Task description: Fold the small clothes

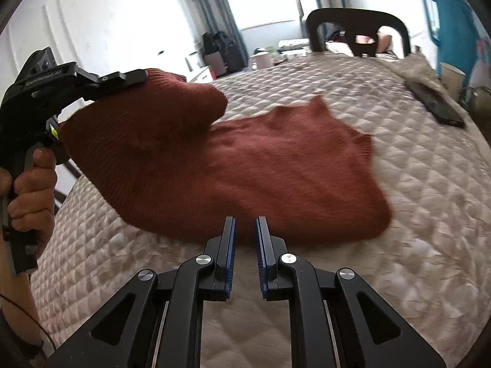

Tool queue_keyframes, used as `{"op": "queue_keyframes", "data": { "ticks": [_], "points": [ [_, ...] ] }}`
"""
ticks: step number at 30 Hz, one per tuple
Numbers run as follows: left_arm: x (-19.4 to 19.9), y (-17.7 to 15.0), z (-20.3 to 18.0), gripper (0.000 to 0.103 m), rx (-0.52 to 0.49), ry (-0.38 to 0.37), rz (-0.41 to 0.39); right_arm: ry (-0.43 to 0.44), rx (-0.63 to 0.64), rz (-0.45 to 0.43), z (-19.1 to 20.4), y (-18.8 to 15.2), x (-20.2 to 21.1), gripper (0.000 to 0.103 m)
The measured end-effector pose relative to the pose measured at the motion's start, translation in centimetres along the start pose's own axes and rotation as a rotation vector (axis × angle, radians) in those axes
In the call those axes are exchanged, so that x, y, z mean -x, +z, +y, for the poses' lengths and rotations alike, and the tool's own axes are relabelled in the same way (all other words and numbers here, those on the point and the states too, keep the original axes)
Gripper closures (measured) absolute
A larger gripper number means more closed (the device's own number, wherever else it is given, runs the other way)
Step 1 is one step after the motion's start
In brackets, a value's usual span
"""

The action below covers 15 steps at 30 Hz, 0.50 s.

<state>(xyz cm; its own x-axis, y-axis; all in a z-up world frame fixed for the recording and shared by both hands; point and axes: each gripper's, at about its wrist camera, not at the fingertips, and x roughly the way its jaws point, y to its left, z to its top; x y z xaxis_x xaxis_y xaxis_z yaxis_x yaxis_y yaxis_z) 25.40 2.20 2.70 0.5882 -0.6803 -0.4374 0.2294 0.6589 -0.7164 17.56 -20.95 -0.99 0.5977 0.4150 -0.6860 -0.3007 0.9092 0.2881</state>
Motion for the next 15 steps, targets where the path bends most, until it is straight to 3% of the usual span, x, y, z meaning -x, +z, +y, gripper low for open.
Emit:
{"op": "queue_keyframes", "data": {
  "ticks": [6,11,13,15],
  "points": [
    [-6.0,-1.4,-1.8,0.087,0.0,-0.025,0.096,-0.01,-0.063,-0.014,-2.6,-0.1,1.2,0.09],
    [-11.4,-3.5,-1.3,0.087,0.031,-0.028,0.243,0.015,-0.106,-0.031,-4.0,0.2,1.9,0.09],
    [-11.5,-3.9,-1.7,0.086,0.01,-0.024,0.252,0.026,-0.126,-0.038,-4.7,0.1,2.2,0.09],
    [-9.9,-3.6,-2.5,0.078,-0.011,-0.053,0.225,0.049,-0.144,-0.048,-5.1,0.1,2.6,0.088]
  ]
}}
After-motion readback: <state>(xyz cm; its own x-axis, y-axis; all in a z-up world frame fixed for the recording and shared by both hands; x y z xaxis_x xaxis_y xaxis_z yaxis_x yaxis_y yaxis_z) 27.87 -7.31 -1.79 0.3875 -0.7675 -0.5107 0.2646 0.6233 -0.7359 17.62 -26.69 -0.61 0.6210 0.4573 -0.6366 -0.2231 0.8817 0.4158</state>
